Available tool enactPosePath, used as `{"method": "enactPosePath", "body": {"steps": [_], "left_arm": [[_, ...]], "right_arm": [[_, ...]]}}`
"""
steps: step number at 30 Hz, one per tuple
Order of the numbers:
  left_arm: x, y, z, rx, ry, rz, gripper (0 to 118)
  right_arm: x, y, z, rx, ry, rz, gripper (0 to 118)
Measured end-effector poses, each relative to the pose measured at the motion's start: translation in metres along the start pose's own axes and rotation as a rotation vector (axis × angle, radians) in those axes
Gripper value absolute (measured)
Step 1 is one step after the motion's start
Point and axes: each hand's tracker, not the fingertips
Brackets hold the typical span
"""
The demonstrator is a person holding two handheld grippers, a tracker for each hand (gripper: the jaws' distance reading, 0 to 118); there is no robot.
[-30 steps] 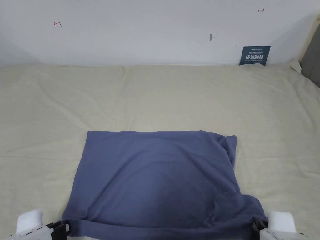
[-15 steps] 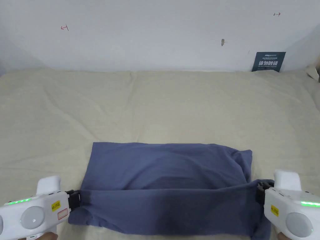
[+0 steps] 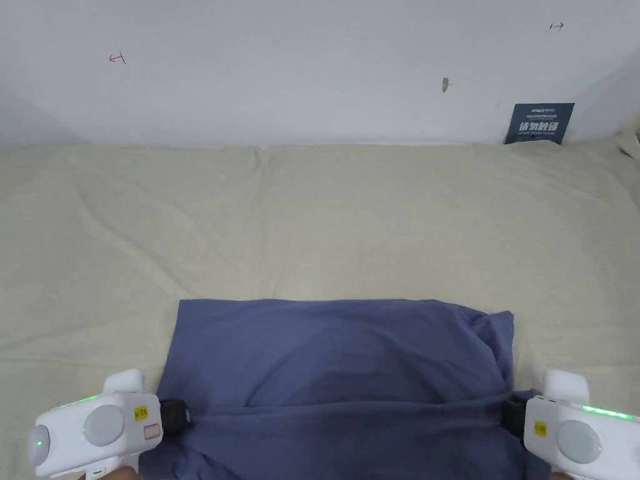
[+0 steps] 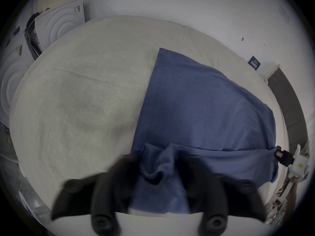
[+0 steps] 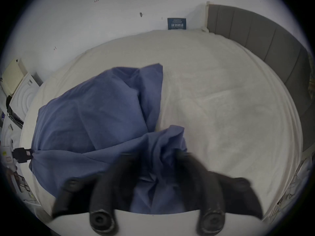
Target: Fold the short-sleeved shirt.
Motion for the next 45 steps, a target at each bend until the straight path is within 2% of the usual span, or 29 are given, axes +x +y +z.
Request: {"method": "enactPosePath", "body": {"steps": [1,4,9,13,16,17,18,19,20,21,24,31,37,42,43,44,45], "left_arm": [[0.001,0.0,0.009,0.017,-0.017,0.016,91],[0.011,-0.003,0.054,0.162,-0.099,-0.005,92],[0.043,-0.013,0.138,0.393,-0.126,-0.097,92],[0.068,-0.032,0.194,0.62,-0.074,-0.202,92],[0.082,-0.051,0.217,0.784,-0.012,-0.274,89],[0.086,-0.059,0.224,0.822,-0.003,-0.295,84],[0.089,-0.065,0.228,0.843,-0.002,-0.302,73],[0.091,-0.069,0.232,0.867,-0.006,-0.308,43],[0.092,-0.075,0.235,0.862,-0.024,-0.307,6],[0.093,-0.077,0.237,0.865,-0.039,-0.304,0],[0.097,-0.085,0.243,0.869,-0.099,-0.286,0],[0.1,-0.081,0.234,0.808,-0.092,-0.305,0],[0.072,-0.055,0.186,0.464,-0.139,-0.243,0],[0.037,-0.038,0.133,0.241,-0.096,-0.181,0],[0.029,-0.036,0.121,0.206,-0.076,-0.152,8],[0.022,-0.033,0.111,0.158,-0.063,-0.129,26],[0.016,-0.032,0.103,0.139,-0.052,-0.108,52]], "right_arm": [[0.0,0.002,0.009,0.03,0.017,-0.004,82],[0.001,0.011,0.055,0.172,0.077,-0.017,82],[-0.009,0.019,0.149,0.432,0.155,0.039,82],[-0.021,0.008,0.218,0.662,0.137,0.097,82],[-0.028,-0.003,0.25,0.756,0.092,0.141,81],[-0.03,-0.005,0.253,0.779,0.071,0.153,79],[-0.032,-0.009,0.259,0.807,0.064,0.167,73],[-0.034,-0.013,0.264,0.832,0.054,0.175,50],[-0.037,-0.017,0.268,0.848,0.044,0.184,12],[-0.037,-0.018,0.268,0.857,0.033,0.195,0],[-0.033,-0.02,0.276,0.873,0.057,0.202,0],[-0.031,-0.023,0.276,0.875,0.062,0.213,0],[-0.028,-0.024,0.265,0.83,0.06,0.212,0],[-0.024,-0.025,0.251,0.791,0.046,0.208,0],[-0.024,-0.025,0.248,0.781,0.043,0.207,0],[-0.024,-0.025,0.244,0.769,0.039,0.205,0],[-0.023,-0.025,0.241,0.76,0.034,0.204,0]]}}
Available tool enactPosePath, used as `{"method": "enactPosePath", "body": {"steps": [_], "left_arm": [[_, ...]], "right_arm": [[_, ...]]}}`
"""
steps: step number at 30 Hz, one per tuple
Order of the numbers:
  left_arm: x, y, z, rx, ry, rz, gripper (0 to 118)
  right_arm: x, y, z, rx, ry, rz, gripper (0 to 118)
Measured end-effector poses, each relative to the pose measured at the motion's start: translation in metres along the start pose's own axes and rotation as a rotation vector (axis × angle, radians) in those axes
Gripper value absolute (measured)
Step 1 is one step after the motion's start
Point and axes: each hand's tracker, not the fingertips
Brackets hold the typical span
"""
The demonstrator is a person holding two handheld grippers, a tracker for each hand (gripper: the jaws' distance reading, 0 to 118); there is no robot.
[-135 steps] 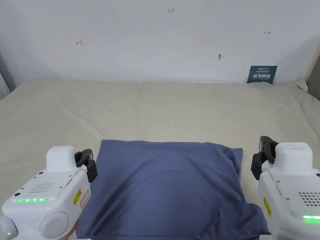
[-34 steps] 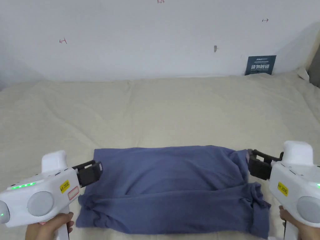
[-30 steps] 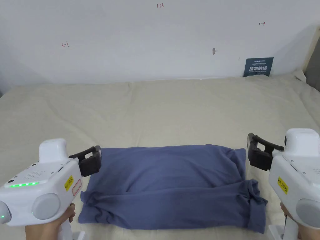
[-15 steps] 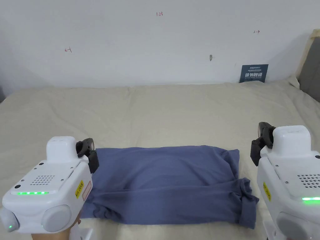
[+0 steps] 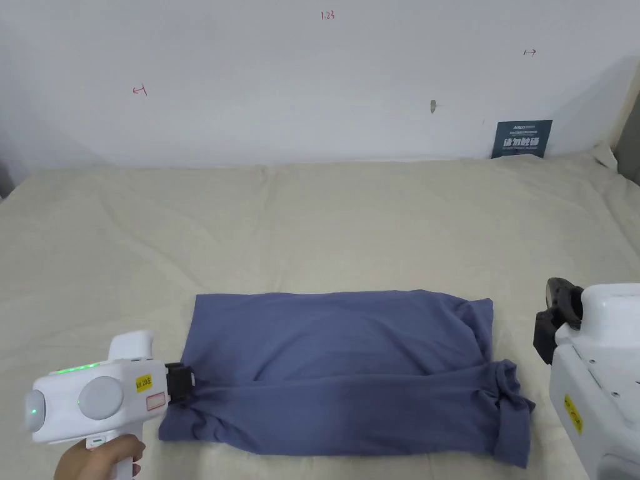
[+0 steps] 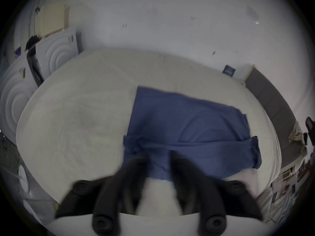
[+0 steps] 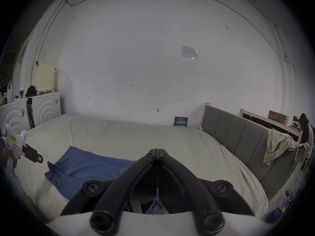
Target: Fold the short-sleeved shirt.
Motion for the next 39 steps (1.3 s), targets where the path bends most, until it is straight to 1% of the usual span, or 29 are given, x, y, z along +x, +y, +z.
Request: {"method": "enactPosePath", "body": {"steps": [1,2,7,9,10,12,13,15,17,18,21,22,24,27,29,30,31,32,33,34,35,36,39], "left_arm": [[-0.007,-0.001,-0.01,-0.03,0.004,0.011,83],[-0.008,-0.006,-0.017,-0.069,0.027,0.021,94],[-0.024,-0.02,-0.056,-0.155,0.077,0.053,95],[-0.026,-0.025,-0.07,-0.178,0.1,0.054,93],[-0.026,-0.028,-0.076,-0.19,0.105,0.049,81],[-0.025,-0.032,-0.085,-0.197,0.097,0.046,38],[-0.024,-0.034,-0.09,-0.203,0.086,0.044,24],[-0.019,-0.038,-0.088,-0.182,0.096,0.049,11],[-0.016,-0.038,-0.083,-0.144,0.054,0.065,11],[-0.014,-0.04,-0.079,-0.131,0.061,0.063,11],[-0.012,-0.04,-0.065,-0.092,0.037,0.048,10],[-0.014,-0.038,-0.06,-0.077,0.032,0.053,10],[-0.016,-0.035,-0.051,-0.057,0.008,0.076,10],[-0.018,-0.03,-0.04,-0.042,-0.017,0.102,10],[-0.018,-0.03,-0.036,-0.036,-0.022,0.102,10],[-0.019,-0.029,-0.037,-0.036,-0.022,0.102,10],[-0.02,-0.029,-0.037,-0.033,-0.021,0.102,10],[-0.021,-0.029,-0.036,-0.033,-0.022,0.106,10],[-0.022,-0.03,-0.035,-0.032,-0.021,0.11,10],[-0.023,-0.029,-0.036,-0.034,-0.021,0.114,10],[-0.025,-0.031,-0.035,-0.032,-0.02,0.115,10],[-0.026,-0.032,-0.033,-0.029,-0.015,0.118,10],[-0.031,-0.035,-0.026,-0.028,-0.01,0.119,10]], "right_arm": [[0.0,-0.003,-0.003,-0.011,-0.003,0.003,0],[0.0,-0.006,-0.007,-0.025,-0.007,0.004,0],[0.0,-0.019,-0.021,-0.093,-0.01,-0.01,0],[0.003,-0.024,-0.026,-0.11,-0.013,-0.018,0],[0.003,-0.026,-0.028,-0.119,-0.017,-0.017,0],[0.004,-0.031,-0.032,-0.139,-0.024,-0.012,0],[0.006,-0.034,-0.034,-0.153,-0.027,-0.016,0],[0.008,-0.042,-0.04,-0.188,-0.03,-0.029,0],[0.014,-0.052,-0.047,-0.246,-0.043,-0.055,5],[0.017,-0.059,-0.052,-0.279,-0.041,-0.071,5],[0.025,-0.088,-0.072,-0.449,-0.029,-0.103,79],[0.026,-0.101,-0.08,-0.509,-0.038,-0.116,93],[0.027,-0.127,-0.09,-0.591,-0.036,-0.139,93],[0.021,-0.162,-0.106,-0.723,-0.026,-0.148,93],[0.019,-0.182,-0.113,-0.783,-0.007,-0.209,93],[0.017,-0.188,-0.115,-0.804,0.006,-0.222,91],[0.015,-0.191,-0.117,-0.823,0.018,-0.233,83],[0.013,-0.195,-0.119,-0.824,0.019,-0.224,65],[0.01,-0.197,-0.12,-0.825,0.013,-0.211,36],[0.008,-0.196,-0.118,-0.825,0.006,-0.205,12],[0.009,-0.193,-0.115,-0.813,0.029,-0.224,12],[0.01,-0.189,-0.113,-0.795,0.03,-0.241,11],[0.016,-0.176,-0.103,-0.752,0.031,-0.196,10]]}}
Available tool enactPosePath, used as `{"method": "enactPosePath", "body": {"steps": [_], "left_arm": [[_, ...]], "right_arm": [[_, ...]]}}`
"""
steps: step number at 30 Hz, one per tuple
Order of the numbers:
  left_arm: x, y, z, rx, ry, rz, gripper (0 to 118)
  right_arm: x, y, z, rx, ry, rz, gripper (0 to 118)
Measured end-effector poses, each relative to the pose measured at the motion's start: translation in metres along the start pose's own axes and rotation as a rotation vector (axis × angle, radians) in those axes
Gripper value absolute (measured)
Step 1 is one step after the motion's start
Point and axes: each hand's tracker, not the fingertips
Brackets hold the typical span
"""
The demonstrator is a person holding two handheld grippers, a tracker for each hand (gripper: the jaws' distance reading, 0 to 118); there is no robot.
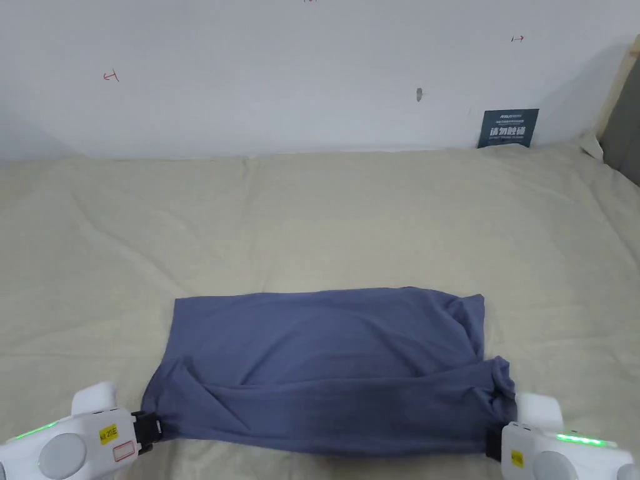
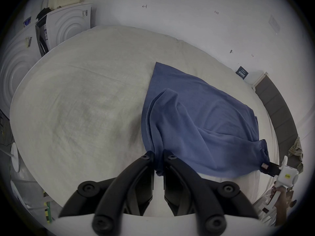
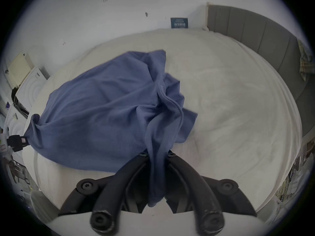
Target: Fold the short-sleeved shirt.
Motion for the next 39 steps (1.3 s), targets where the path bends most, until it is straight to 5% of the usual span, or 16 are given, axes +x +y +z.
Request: {"method": "enactPosePath", "body": {"steps": [10,20,22,23,25,26,33,39], "left_arm": [[-0.023,-0.044,0.033,-0.057,-0.001,-0.005,10],[-0.034,-0.096,0.01,-0.194,0.09,-0.002,10],[-0.03,-0.094,0.014,-0.175,0.104,0.019,22],[-0.028,-0.091,0.016,-0.176,0.099,0.027,43],[-0.022,-0.085,0.027,-0.17,0.095,0.063,88],[-0.017,-0.081,0.036,-0.129,0.05,0.076,90],[0.057,-0.031,0.137,0.331,-0.072,-0.084,90],[0.118,-0.013,0.192,0.729,0.001,-0.251,90]], "right_arm": [[0.019,-0.026,0.066,0.011,0.046,-0.027,10],[0.022,-0.089,0.041,-0.103,0.01,-0.096,10],[0.021,-0.08,0.046,-0.111,0.005,-0.073,18],[0.018,-0.074,0.052,-0.103,0.004,-0.043,31],[0.013,-0.062,0.069,-0.027,0.007,0.013,77],[0.01,-0.053,0.08,0.022,0.03,0.027,85],[-0.022,0.019,0.181,0.492,0.115,0.08,85],[-0.05,0.042,0.236,0.798,0.079,0.147,85]]}}
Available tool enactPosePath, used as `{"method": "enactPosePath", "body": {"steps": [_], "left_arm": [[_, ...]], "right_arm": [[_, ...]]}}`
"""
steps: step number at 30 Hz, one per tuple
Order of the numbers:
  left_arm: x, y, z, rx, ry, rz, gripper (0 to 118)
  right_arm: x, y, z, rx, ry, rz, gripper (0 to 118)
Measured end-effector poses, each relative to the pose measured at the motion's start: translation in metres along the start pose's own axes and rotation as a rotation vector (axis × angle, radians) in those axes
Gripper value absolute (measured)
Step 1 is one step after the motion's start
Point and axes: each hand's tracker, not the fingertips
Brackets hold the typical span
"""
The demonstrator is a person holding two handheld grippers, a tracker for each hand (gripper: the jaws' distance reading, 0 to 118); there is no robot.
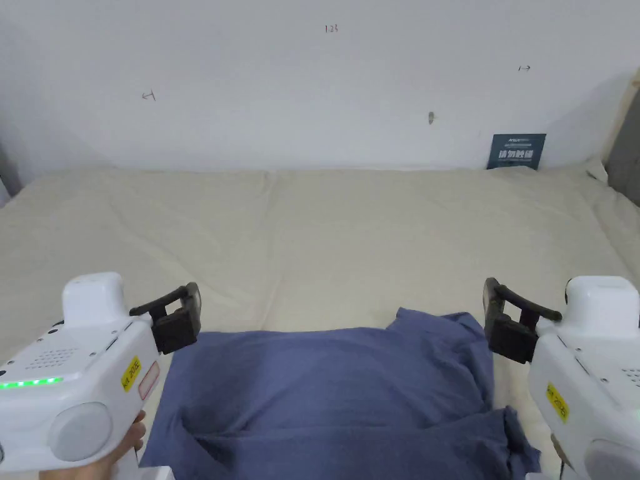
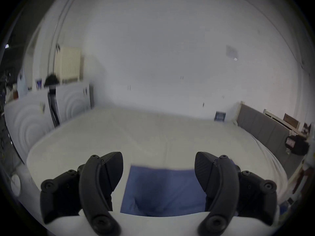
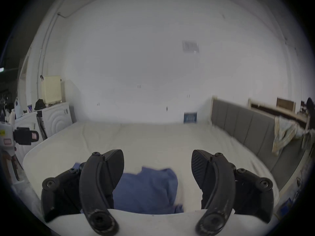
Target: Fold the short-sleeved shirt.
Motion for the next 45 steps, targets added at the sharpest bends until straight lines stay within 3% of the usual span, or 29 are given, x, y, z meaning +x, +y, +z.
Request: {"method": "enactPosePath", "body": {"steps": [3,5,6,7,8,19,25,32,33,36,37,38,43,45], "left_arm": [[0.015,0.006,0.004,0.087,0.026,-0.038,90],[0.019,0.003,0.005,0.141,0.016,-0.052,82],[0.021,0.0,0.006,0.131,0.015,-0.053,68],[0.021,-0.002,0.007,0.134,0.001,-0.059,29],[0.022,-0.003,0.006,0.131,-0.011,-0.063,0],[0.008,-0.013,-0.032,-0.063,-0.074,-0.014,0],[-0.019,-0.03,-0.112,-0.365,-0.145,0.071,0],[-0.065,-0.064,-0.224,-0.655,-0.09,0.134,0],[-0.071,-0.07,-0.24,-0.696,-0.071,0.124,4],[-0.082,-0.087,-0.276,-0.743,-0.006,0.101,69],[-0.085,-0.092,-0.285,-0.753,0.007,0.09,86],[-0.087,-0.098,-0.296,-0.772,0.023,0.069,94],[-0.096,-0.124,-0.341,-0.838,0.077,0.046,95],[-0.1,-0.133,-0.354,-0.874,0.073,0.061,88]], "right_arm": [[-0.009,0.01,0.002,0.057,-0.019,0.023,84],[-0.013,0.012,0.002,0.056,-0.029,0.041,74],[-0.014,0.012,0.001,0.056,-0.034,0.049,58],[-0.013,0.011,0.001,0.059,-0.033,0.048,18],[-0.014,0.01,0.0,0.063,-0.043,0.039,0],[-0.012,-0.003,-0.015,0.024,-0.032,0.026,0],[-0.012,-0.011,-0.037,-0.028,-0.018,0.026,0],[-0.009,-0.027,-0.074,-0.098,-0.034,0.045,0],[-0.009,-0.03,-0.08,-0.114,-0.037,0.046,0],[-0.009,-0.041,-0.098,-0.155,-0.044,0.048,0],[-0.009,-0.044,-0.102,-0.168,-0.047,0.049,0],[-0.009,-0.047,-0.109,-0.184,-0.048,0.05,0],[-0.008,-0.065,-0.136,-0.256,-0.055,0.05,0],[-0.006,-0.07,-0.145,-0.28,-0.057,0.046,0]]}}
